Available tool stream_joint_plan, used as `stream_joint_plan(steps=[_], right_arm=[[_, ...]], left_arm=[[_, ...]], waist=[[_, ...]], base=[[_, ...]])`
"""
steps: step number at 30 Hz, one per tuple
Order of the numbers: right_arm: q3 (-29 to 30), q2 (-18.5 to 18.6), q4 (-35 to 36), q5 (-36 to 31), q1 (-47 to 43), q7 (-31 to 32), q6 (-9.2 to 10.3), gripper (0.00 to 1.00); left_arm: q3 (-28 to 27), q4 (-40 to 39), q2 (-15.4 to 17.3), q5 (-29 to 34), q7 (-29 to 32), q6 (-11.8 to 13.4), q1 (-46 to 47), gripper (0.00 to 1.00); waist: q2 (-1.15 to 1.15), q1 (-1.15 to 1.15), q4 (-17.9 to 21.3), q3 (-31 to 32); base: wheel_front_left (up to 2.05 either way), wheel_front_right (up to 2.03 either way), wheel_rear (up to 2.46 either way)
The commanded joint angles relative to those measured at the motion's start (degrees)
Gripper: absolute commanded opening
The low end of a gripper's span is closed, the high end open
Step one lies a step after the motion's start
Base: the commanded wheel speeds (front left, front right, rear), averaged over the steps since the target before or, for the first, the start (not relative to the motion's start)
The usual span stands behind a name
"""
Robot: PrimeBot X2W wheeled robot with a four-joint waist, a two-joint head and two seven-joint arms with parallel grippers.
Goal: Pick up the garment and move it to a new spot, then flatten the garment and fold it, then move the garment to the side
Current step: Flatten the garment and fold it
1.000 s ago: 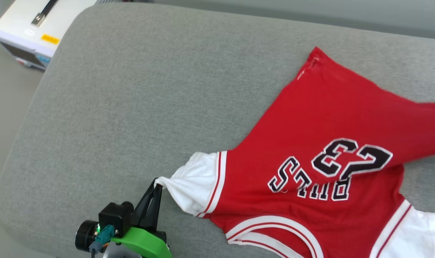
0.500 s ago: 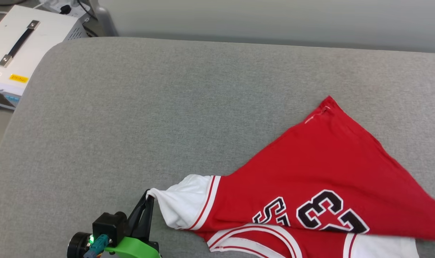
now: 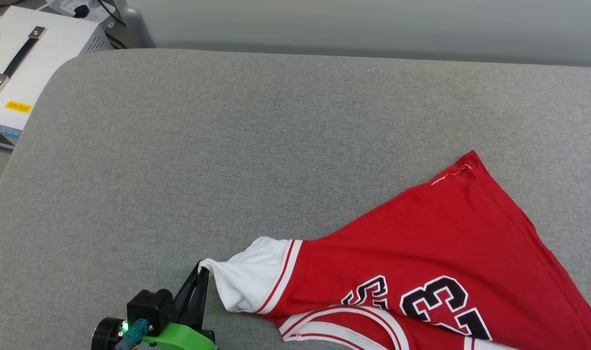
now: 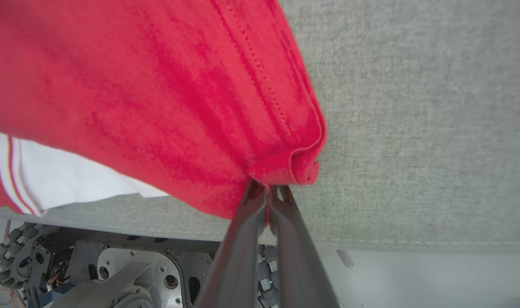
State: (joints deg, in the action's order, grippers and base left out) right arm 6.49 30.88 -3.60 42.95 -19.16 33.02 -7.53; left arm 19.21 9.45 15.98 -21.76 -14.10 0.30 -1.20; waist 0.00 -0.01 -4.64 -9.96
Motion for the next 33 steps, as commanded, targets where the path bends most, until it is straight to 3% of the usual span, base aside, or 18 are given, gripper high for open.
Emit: stream_joint_plan(steps=[1,9,15,21,33], right_arm=[[0.44,-0.07,-0.02,-0.76,1.39,-0.72,0.04,1.0],[4.5,3.7,8.91,-0.94,7.24,-2.93,0.04,1.0],[3.17,8.56,14.14,-2.37,16.34,0.83,0.04,1.0],[-5.89,13.13,12.59,-4.46,29.01,7.2,0.04,1.0],[-23.85,13.36,-2.36,-5.21,49.4,15.59,0.04,1.0]], left_arm=[[-0.01,0.21,0.2,-0.67,-0.36,0.03,0.38,0.0],[0.44,0.11,0.09,-0.48,-0.49,0.01,0.86,0.0],[1.05,-0.18,-0.07,-0.02,-0.56,-0.36,2.7,0.0],[1.89,-0.29,-0.87,0.65,-0.67,-0.75,5.0,0.0],[3.86,-0.32,-2.99,2.12,-0.82,-1.72,9.28,0.0]], waist=[[0.0,0.01,0.02,0.27],[0.0,0.01,-0.53,0.26],[0.0,0.01,-1.89,-1.64],[0.0,0.01,-3.7,-4.44],[0.0,0.01,-8.09,-9.39]], base=[[0.0,0.0,0.0],[0.0,0.0,0.0],[0.0,0.0,0.0],[0.0,0.0,0.0],[0.0,0.0,0.0]])
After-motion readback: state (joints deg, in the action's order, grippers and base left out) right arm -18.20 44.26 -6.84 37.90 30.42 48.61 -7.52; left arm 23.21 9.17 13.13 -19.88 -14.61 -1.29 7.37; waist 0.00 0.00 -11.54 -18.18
